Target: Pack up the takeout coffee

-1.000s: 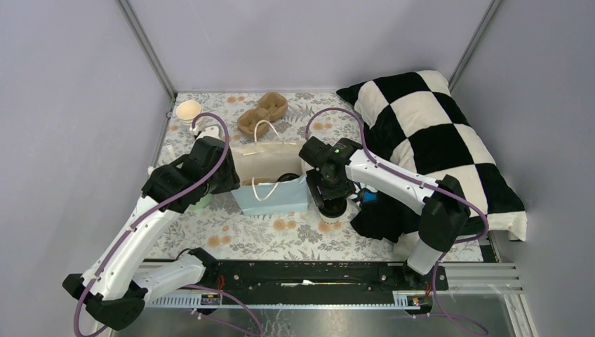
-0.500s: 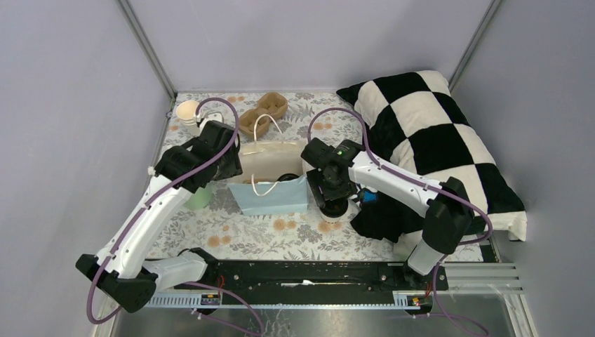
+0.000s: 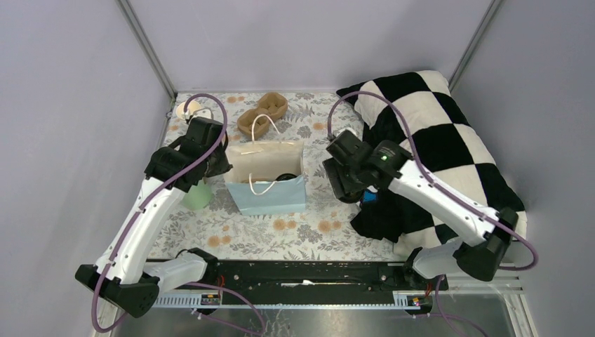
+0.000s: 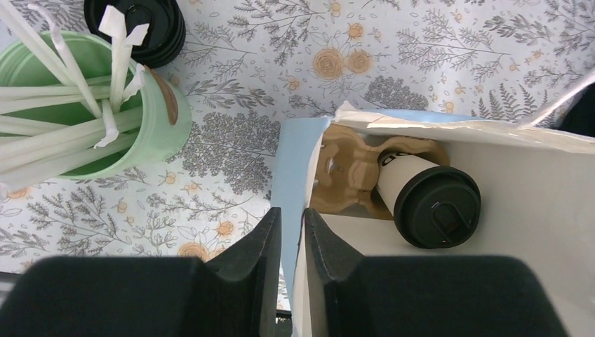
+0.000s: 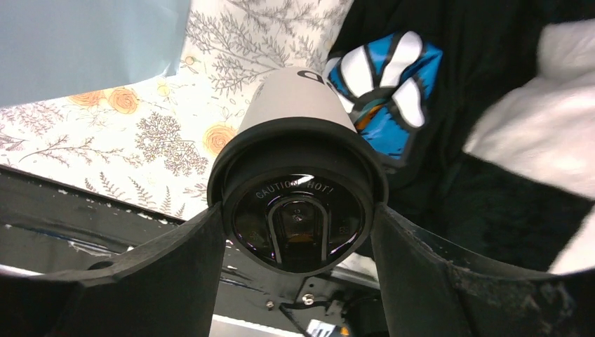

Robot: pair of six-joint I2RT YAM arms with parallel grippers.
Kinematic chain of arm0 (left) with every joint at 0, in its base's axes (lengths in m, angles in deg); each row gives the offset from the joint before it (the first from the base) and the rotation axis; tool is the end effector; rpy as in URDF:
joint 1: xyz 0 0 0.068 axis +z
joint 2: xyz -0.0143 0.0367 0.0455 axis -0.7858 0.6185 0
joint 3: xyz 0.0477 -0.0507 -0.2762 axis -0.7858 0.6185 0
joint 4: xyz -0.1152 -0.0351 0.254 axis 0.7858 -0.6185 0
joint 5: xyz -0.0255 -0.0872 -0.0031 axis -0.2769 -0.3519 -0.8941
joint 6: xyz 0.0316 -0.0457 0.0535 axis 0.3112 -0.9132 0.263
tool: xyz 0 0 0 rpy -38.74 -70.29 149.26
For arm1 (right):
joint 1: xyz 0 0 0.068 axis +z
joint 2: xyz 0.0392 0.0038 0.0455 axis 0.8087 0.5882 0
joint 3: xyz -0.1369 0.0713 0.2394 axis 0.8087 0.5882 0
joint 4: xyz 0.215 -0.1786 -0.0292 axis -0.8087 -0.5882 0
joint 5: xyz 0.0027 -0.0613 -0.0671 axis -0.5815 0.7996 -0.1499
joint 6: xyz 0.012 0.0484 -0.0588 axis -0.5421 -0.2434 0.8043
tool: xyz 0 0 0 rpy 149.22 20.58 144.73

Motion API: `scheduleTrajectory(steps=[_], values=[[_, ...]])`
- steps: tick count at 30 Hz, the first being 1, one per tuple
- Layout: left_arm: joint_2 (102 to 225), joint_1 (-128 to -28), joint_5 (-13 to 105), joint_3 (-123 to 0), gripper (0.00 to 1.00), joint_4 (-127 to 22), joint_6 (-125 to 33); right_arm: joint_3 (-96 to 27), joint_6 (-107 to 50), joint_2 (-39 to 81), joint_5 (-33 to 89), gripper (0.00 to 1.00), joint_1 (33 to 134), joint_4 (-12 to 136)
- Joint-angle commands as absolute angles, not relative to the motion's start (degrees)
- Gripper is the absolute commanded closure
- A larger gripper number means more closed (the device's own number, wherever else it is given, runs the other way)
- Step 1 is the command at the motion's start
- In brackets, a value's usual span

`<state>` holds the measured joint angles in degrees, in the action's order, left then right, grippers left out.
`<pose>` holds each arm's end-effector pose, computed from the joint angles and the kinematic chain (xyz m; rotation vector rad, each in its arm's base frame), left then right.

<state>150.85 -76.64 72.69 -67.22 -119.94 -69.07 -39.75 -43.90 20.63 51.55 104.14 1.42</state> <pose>0.2114 -0.0747 0.3816 -0.3390 2.3632 -0.0863 0.2106 0.2245 0.3277 -0.5287 2.5156 0.1036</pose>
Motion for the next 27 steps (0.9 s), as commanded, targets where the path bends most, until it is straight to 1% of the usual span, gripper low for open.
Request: scheduleTrajectory(steps=[1,5,7,8,10,12,17,22,27], values=[[149.85,-76.21,71.28,-69.36,0.82,-116.44,-67.14,-46.96,-32.61,14.91,55.74,0.33,103.89,-0.45],[149.59,-76.14,70.31,-68.52,0.91,-114.51,-65.87,-54.36,-22.54,12.14,56.1,0.33,103.87,2.14],[149.32,-76.09,69.45,-67.72,0.98,-113.26,-64.88,-58.15,-14.07,12.26,50.83,0.36,103.85,4.71],[149.18,-76.06,69.12,-67.34,1.0,-112.63,-64.43,-60.64,-10.96,12.5,46.02,0.38,103.91,5.8],[148.84,-76.04,68.24,-66.52,1.0,-111.41,-63.76,-62.76,-5.27,12.67,39.53,0.42,104.19,9.72],[147.94,-76.05,66.45,-65.14,1.0,-109.67,-62.75,-64.6,-1.08,13.22,34.4,0.43,104.3,13.64],[143.23,-76.04,64.2,-61.25,1.0,-103.77,-61.33,-72.92,3.17,19.71,23.91,0.43,105.69,14.59],[134.67,-76.05,62.56,-54.67,1.0,-94.28,-61.33,-80.26,6.18,26.6,23.41,0.44,112.25,12.51],[128.12,-76.04,59.47,-48.06,1.0,-86.33,-61.76,-81.8,8.09,29.44,26.05,0.45,117.6,12.15]])
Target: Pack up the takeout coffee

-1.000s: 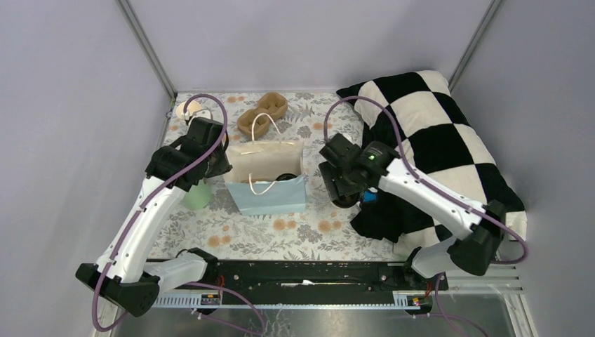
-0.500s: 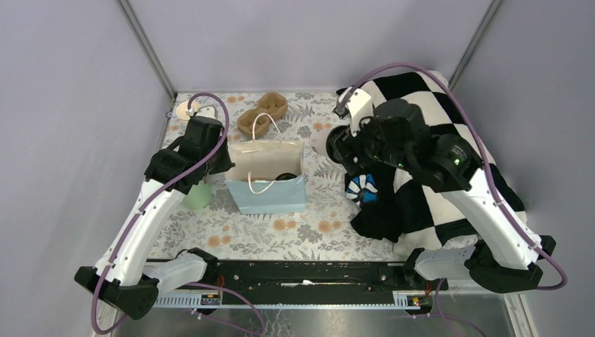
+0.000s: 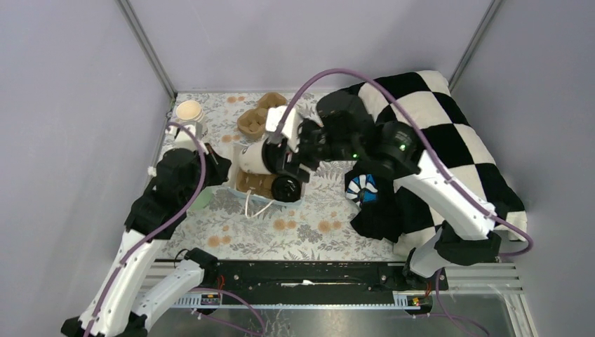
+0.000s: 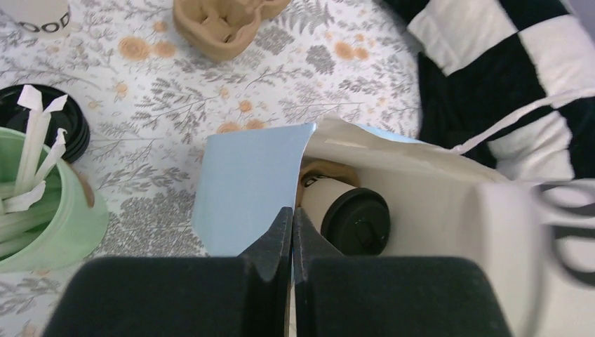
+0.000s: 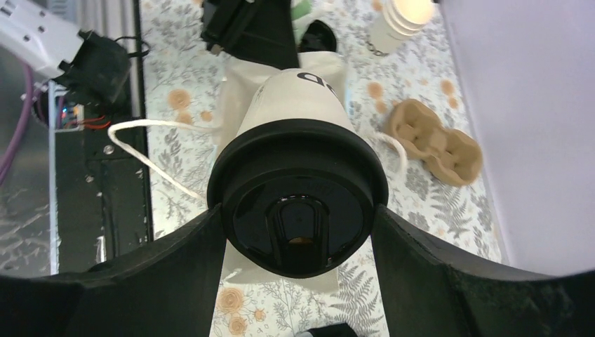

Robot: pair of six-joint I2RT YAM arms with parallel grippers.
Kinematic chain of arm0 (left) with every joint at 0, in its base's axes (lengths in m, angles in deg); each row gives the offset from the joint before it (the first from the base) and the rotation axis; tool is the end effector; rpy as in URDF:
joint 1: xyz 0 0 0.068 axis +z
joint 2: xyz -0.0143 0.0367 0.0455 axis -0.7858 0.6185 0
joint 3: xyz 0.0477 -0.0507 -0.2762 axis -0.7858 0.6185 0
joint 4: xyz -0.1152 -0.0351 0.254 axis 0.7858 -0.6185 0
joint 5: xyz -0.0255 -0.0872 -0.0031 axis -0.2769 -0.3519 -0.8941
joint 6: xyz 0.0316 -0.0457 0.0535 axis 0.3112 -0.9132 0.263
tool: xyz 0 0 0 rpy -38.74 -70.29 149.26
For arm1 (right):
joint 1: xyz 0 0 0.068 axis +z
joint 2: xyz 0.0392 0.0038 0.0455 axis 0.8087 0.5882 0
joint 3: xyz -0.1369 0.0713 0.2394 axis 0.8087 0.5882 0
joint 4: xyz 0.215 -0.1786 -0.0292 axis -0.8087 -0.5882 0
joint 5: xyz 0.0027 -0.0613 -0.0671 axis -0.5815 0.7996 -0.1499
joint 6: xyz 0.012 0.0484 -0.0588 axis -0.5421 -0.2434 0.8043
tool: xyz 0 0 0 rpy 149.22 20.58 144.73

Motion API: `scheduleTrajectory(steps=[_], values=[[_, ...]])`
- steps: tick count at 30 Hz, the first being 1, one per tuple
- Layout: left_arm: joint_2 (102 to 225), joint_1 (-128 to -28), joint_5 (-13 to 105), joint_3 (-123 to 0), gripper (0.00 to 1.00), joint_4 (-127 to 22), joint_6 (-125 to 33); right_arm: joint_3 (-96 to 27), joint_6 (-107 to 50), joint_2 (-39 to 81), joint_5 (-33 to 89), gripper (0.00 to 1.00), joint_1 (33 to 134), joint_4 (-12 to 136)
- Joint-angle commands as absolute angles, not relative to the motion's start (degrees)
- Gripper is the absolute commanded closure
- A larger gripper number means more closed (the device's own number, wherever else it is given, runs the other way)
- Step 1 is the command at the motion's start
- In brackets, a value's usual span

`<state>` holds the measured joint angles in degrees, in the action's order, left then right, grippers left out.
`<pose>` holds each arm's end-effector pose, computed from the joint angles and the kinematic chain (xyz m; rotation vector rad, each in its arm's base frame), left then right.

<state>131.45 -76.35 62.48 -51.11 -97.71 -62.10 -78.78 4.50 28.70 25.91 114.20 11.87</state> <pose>0.1676 -0.0659 0.3862 -0.1457 2.0174 -0.4335 0.1595 0.3013 0.5327 -1.4134 1.3362 0.5593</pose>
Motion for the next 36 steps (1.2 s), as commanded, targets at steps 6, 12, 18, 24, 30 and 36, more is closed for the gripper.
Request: scheduleTrajectory(steps=[6,12,18,24,30,36], values=[[126.05,-76.0,57.61,-45.31,1.0,-85.58,-62.21,-81.04,10.31,30.81,32.86,0.47,122.67,10.99],[123.0,-76.05,56.25,-42.53,1.0,-83.64,-62.42,-81.24,11.12,33.71,44.06,0.49,128.62,7.35],[119.89,-76.03,55.67,-40.71,1.0,-82.43,-62.26,-79.83,8.64,35.73,54.87,0.52,131.94,6.97],[117.48,-76.05,54.61,-38.39,1.0,-78.41,-61.7,-74.92,7.23,34.22,55.97,0.51,132.49,9.54],[117.53,-76.05,54.3,-38.07,1.0,-76.59,-62.45,-75.62,4.85,37.71,60.79,0.52,133.65,10.16],[117.32,-76.01,53.31,-38.34,1.0,-77.0,-62.08,-76.8,2.22,41.23,63.82,0.52,134.65,11.45]])
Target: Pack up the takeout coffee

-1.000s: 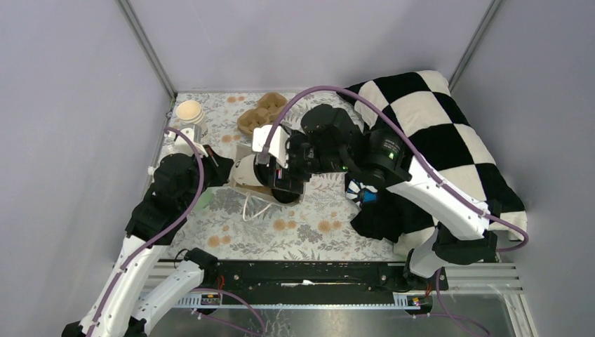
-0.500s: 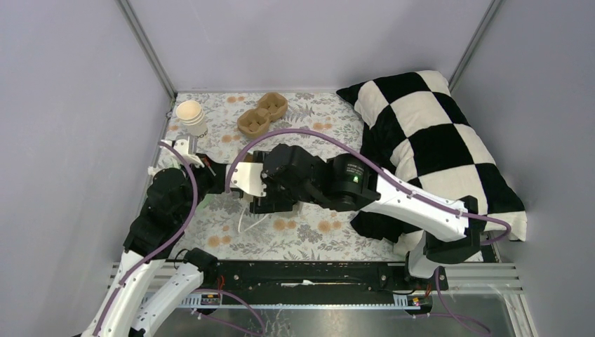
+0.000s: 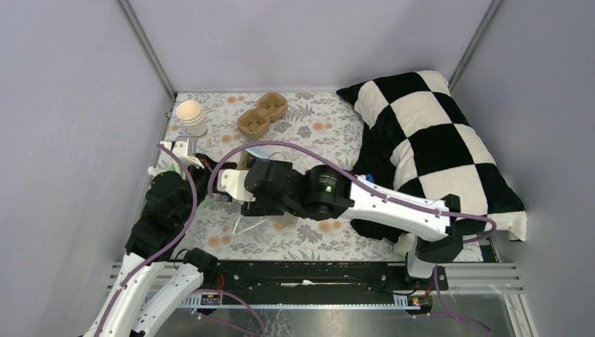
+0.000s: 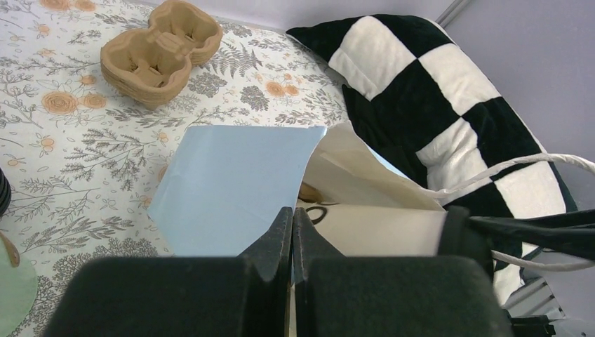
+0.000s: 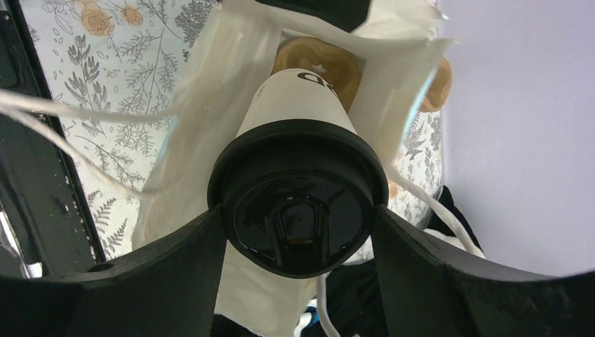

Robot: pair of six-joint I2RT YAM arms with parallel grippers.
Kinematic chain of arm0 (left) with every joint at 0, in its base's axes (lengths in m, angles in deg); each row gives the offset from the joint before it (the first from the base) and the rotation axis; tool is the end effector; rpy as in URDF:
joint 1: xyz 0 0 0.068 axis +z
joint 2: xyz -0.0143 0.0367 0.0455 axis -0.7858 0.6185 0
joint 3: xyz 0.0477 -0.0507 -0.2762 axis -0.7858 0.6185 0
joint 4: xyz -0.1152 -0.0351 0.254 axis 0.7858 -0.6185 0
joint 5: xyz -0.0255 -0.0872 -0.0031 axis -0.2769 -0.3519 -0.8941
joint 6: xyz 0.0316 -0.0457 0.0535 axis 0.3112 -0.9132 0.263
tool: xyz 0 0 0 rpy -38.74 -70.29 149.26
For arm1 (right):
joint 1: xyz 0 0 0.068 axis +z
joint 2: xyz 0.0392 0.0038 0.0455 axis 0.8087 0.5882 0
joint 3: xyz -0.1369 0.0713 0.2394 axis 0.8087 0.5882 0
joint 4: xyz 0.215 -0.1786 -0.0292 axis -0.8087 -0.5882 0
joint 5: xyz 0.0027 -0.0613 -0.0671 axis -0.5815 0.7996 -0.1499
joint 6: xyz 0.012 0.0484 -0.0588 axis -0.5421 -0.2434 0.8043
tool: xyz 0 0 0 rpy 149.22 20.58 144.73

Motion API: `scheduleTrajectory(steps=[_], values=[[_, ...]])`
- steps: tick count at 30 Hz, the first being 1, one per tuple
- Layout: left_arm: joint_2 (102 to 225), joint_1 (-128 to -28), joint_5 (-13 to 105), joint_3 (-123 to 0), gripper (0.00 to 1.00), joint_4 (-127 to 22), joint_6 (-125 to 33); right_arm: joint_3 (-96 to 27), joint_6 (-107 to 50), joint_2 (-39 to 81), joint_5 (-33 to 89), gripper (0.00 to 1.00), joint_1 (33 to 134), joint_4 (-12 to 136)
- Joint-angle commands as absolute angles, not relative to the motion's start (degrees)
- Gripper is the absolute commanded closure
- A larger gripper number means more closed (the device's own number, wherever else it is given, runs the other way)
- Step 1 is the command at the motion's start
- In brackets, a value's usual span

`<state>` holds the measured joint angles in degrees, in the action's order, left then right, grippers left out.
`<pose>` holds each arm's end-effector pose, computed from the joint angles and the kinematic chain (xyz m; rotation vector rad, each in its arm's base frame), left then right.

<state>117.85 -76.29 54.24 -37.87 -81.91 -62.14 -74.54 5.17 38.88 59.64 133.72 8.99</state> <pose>0.1381 -0.0626 0.3726 -0.0480 1.7645 -0.6633 0.0986 0.3959 0.4407 -1.5764 1.4608 0.0696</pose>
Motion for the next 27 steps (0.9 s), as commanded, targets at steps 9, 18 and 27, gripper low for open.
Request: scheduleTrajectory(steps=[9,18,27], values=[[117.2,-76.05,51.3,-38.77,1.0,-78.25,-62.01,-76.28,-6.47,45.51,68.95,0.53,134.61,16.2],[114.41,-76.05,50.16,-37.64,1.0,-78.82,-61.86,-62.36,-12.27,40.47,70.49,0.54,133.38,30.05],[112.73,-76.03,48.99,-36.43,1.0,-79.34,-62.82,-54.01,-14.12,36.4,68.34,0.53,130.36,39.49]])
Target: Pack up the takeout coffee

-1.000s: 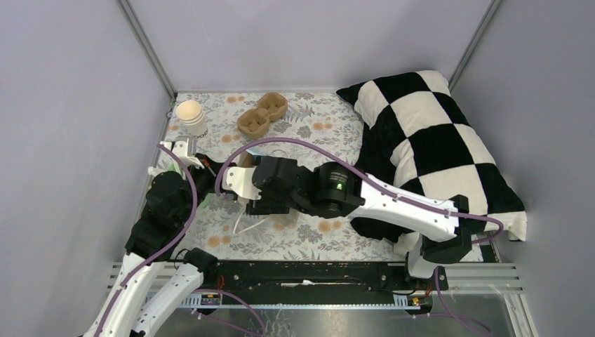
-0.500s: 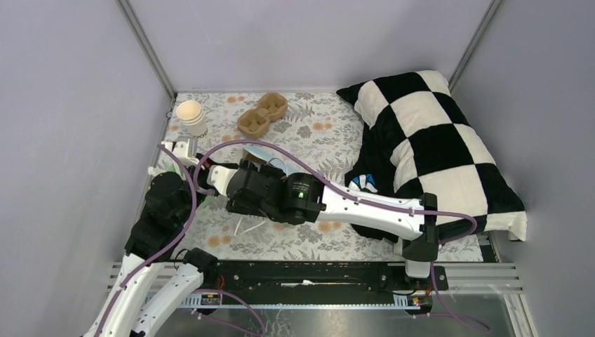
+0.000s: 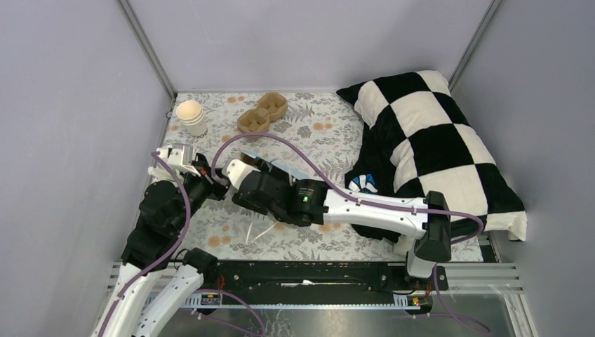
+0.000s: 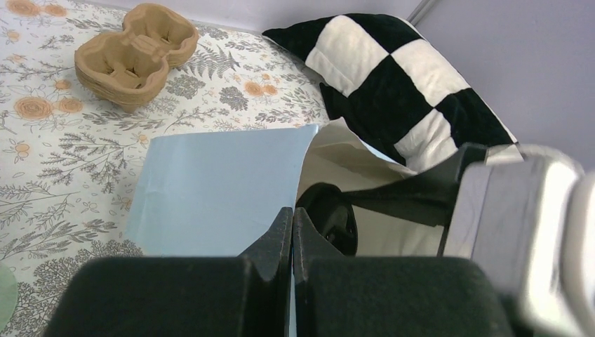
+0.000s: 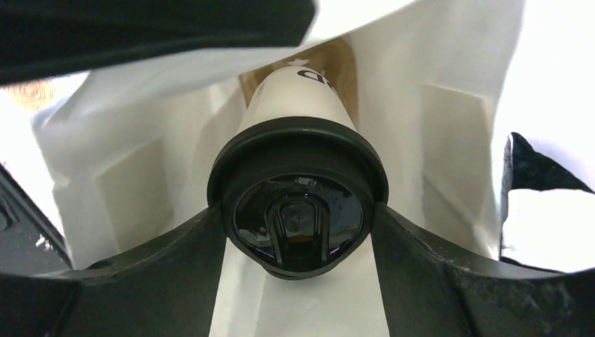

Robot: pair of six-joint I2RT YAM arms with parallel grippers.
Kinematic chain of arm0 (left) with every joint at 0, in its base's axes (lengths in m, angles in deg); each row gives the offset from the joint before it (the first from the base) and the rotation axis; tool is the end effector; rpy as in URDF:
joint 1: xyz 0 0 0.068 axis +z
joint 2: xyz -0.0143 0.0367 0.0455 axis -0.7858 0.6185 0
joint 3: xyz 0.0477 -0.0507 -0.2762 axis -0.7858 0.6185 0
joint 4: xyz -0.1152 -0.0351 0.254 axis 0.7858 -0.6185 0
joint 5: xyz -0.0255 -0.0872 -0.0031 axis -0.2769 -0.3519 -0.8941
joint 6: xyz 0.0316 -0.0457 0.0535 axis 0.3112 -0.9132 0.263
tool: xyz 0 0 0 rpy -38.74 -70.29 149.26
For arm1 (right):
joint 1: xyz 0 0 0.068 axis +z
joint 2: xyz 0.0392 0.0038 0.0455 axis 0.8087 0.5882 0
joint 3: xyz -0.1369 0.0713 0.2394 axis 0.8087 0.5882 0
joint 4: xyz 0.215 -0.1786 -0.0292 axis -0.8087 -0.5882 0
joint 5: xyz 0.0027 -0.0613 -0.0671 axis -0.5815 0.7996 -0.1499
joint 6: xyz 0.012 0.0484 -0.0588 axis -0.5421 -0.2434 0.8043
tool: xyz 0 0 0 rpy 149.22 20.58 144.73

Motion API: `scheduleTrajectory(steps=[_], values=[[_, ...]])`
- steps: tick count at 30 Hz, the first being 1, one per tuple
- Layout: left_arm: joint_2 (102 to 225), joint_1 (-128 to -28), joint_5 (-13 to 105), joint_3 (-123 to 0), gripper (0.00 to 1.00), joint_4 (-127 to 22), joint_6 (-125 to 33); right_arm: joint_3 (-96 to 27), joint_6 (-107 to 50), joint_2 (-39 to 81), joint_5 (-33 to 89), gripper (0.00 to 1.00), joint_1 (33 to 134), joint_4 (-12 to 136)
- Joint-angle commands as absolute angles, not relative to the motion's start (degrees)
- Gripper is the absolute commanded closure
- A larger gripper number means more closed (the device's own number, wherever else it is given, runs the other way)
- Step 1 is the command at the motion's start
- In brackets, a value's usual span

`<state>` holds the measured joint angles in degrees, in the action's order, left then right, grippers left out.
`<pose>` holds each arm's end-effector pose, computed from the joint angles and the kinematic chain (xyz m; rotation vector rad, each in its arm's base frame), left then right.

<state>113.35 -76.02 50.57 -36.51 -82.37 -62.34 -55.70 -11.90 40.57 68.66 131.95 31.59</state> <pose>0.1207 -0.0586 0.3724 -0.0042 1.7252 -0.7282 0.1278 0.4287 0.3544 -1.1869 1.6945 0.0982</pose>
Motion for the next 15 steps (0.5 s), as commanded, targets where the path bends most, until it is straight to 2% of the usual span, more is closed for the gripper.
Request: scheduleTrajectory(steps=[1,11,15], values=[[112.65,-76.05,48.87,-36.36,1.0,-79.34,-62.78,-52.64,-13.65,35.71,68.0,0.54,130.02,41.15],[111.77,-76.03,48.14,-35.96,1.0,-79.85,-62.66,-43.14,-9.85,32.6,61.67,0.56,126.29,51.97],[111.32,-76.05,47.27,-35.64,1.0,-80.4,-61.93,-43.86,-8.41,34.48,60.75,0.56,126.24,52.93]])
